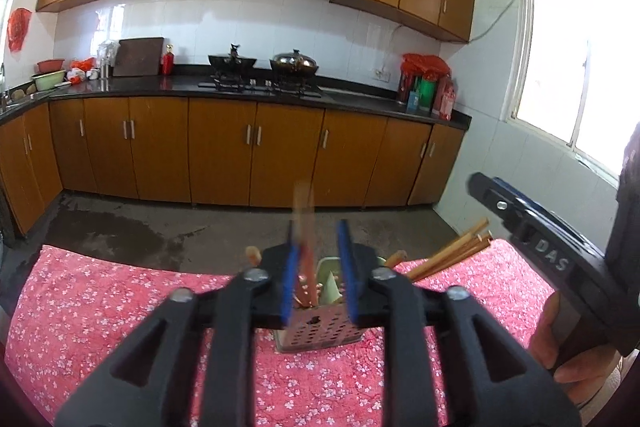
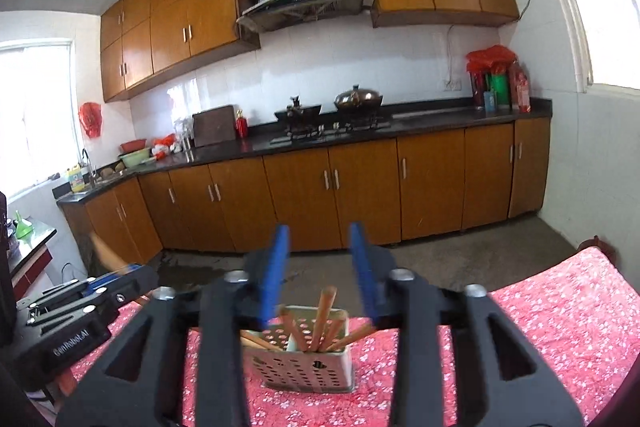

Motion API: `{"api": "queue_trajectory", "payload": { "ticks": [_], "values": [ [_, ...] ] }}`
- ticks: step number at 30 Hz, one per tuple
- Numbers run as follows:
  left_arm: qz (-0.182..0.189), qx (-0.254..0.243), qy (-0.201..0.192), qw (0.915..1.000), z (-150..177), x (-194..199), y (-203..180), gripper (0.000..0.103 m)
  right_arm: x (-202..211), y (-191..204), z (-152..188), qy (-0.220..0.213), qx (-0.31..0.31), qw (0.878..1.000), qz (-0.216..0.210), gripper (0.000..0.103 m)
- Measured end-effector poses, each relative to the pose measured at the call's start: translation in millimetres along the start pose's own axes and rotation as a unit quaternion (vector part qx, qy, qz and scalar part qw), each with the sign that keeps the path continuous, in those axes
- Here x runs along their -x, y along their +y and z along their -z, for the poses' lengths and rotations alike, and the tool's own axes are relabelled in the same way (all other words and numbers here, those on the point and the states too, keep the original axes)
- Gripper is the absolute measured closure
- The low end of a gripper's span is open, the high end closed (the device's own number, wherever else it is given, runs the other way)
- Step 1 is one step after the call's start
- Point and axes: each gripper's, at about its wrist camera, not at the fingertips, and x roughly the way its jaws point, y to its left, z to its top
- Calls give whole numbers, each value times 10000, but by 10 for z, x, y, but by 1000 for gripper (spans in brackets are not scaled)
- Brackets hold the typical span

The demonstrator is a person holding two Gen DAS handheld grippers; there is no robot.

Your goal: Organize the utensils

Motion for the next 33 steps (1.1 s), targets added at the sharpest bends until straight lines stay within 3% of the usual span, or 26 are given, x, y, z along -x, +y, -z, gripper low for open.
{"api": "queue_trajectory", "payload": {
  "ticks": [2, 3, 7, 8, 11, 19, 25, 33],
  "values": [
    [-4, 54, -100, 9999, 7, 106, 51, 65, 108, -32, -22, -103, 30, 9999, 64, 56],
    [-17, 74, -150, 9999, 11, 164, 83, 62, 167, -49, -25, -168, 42, 9998, 110, 45],
    [-195, 65, -439, 9988, 115, 473, 180, 26, 479, -86, 44, -475, 208, 9979, 377, 8],
    [-264, 31, -493, 9984, 153, 540, 194, 16, 561, -83, 83, -557, 265, 9971, 445, 4],
    [-497, -110, -697, 9963, 340, 790, 201, 4, 751, -49, 225, -675, 462, 9945, 652, 2],
    [-1058, -417, -740, 9907, 1011, 1175, 143, 4, 943, -63, 792, 126, 137, 9966, 803, 2],
    [-1235, -443, -581, 9897, 1456, 1281, 175, 4, 1152, 41, 1200, 143, 415, 9959, 785, 2],
    [-1287, -745, -454, 9878, 1801, 1330, 27, 4, 1291, 110, 1585, 339, 570, 9948, 776, 2]
  ]
}}
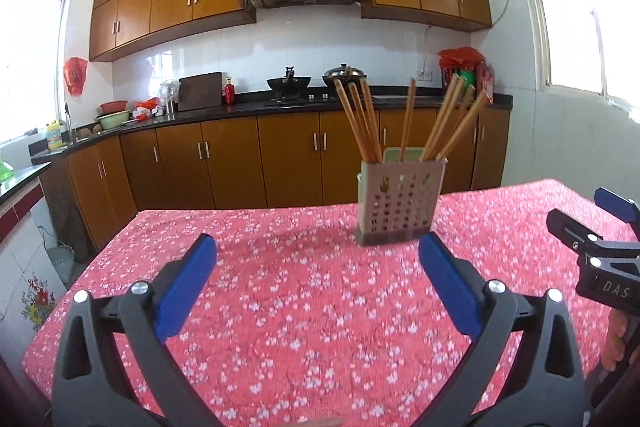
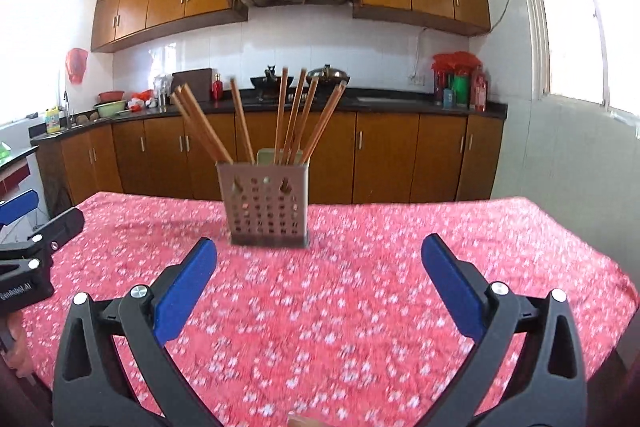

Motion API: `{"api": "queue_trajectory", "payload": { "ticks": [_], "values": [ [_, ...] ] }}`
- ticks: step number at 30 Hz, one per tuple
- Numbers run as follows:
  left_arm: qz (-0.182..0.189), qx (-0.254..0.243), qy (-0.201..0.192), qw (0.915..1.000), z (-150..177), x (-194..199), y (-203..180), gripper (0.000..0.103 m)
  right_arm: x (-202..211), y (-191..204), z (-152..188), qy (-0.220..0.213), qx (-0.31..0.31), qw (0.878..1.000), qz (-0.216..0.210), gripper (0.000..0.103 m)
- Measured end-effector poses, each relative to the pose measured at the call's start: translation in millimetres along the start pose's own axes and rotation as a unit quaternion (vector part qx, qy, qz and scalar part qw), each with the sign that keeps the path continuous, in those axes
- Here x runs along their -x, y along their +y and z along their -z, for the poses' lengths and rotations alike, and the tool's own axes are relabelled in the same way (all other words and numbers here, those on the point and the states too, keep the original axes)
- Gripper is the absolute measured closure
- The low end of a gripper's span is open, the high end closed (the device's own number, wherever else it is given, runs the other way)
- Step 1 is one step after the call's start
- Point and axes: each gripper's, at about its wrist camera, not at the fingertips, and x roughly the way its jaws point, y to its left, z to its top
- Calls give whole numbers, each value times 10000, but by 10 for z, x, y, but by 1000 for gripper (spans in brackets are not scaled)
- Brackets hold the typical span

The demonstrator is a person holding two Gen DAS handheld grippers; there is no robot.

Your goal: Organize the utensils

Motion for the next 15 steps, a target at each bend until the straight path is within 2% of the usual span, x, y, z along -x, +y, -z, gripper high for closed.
{"api": "queue_trajectory", "payload": {
  "ticks": [7, 15],
  "values": [
    [46, 84, 294, 9995, 157, -21, -40, 4, -5, 32, 202, 359, -5, 9993, -137, 2],
    [26, 142, 394, 9991, 211, -34, -15, 4, -44, -3, 236, 523, -162, 9984, -127, 2]
  ]
}}
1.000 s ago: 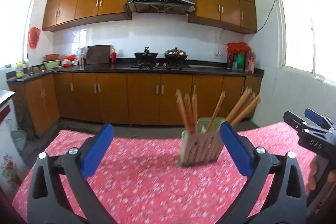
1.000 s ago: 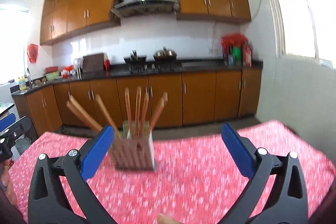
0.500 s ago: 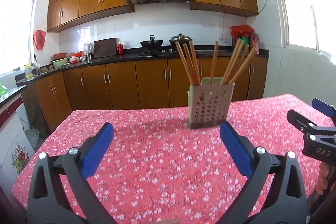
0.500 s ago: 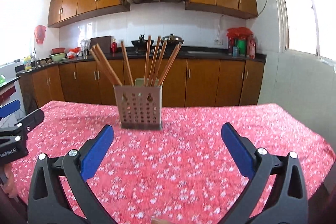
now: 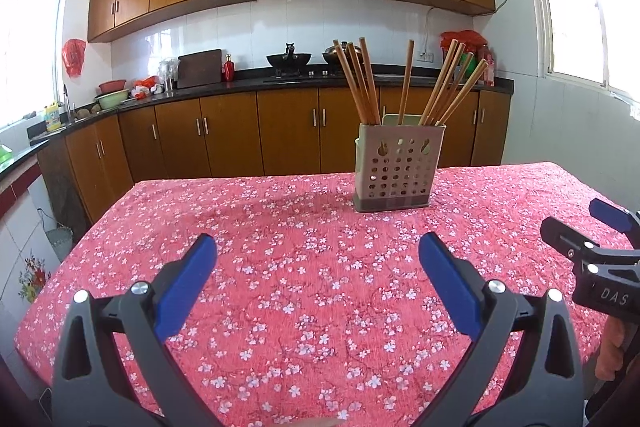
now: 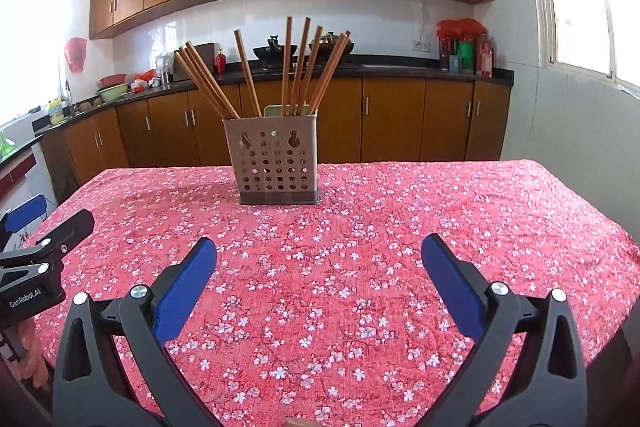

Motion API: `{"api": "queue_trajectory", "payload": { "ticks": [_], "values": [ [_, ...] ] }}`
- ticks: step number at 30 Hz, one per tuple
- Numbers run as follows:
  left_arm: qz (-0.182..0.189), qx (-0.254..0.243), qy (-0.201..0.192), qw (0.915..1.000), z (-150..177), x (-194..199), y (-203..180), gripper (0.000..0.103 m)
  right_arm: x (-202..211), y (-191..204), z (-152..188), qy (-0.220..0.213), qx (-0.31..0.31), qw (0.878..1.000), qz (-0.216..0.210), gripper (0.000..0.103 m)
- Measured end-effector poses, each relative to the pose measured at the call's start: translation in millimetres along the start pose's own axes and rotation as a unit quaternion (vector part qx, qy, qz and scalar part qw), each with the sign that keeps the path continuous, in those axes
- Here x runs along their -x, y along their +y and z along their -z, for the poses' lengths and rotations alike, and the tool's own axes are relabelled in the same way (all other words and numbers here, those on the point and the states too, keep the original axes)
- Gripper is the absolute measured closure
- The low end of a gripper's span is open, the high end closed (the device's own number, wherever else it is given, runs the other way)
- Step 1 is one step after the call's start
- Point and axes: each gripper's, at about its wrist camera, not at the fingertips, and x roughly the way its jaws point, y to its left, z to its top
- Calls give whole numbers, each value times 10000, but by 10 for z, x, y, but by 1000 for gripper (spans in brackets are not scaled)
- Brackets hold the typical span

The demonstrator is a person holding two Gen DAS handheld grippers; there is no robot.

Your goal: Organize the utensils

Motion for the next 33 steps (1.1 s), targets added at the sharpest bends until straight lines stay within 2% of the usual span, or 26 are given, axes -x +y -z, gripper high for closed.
{"api": "queue_trajectory", "payload": {
  "ticks": [10, 33],
  "values": [
    [55, 69, 121, 9999, 11, -39, 5, 4, -16, -9, 7, 47, -33, 10000, 14, 2],
    [92, 57, 116, 9999, -2, -65, -20, 4, -32, -41, 12, 75, -70, 9999, 23, 2]
  ]
}}
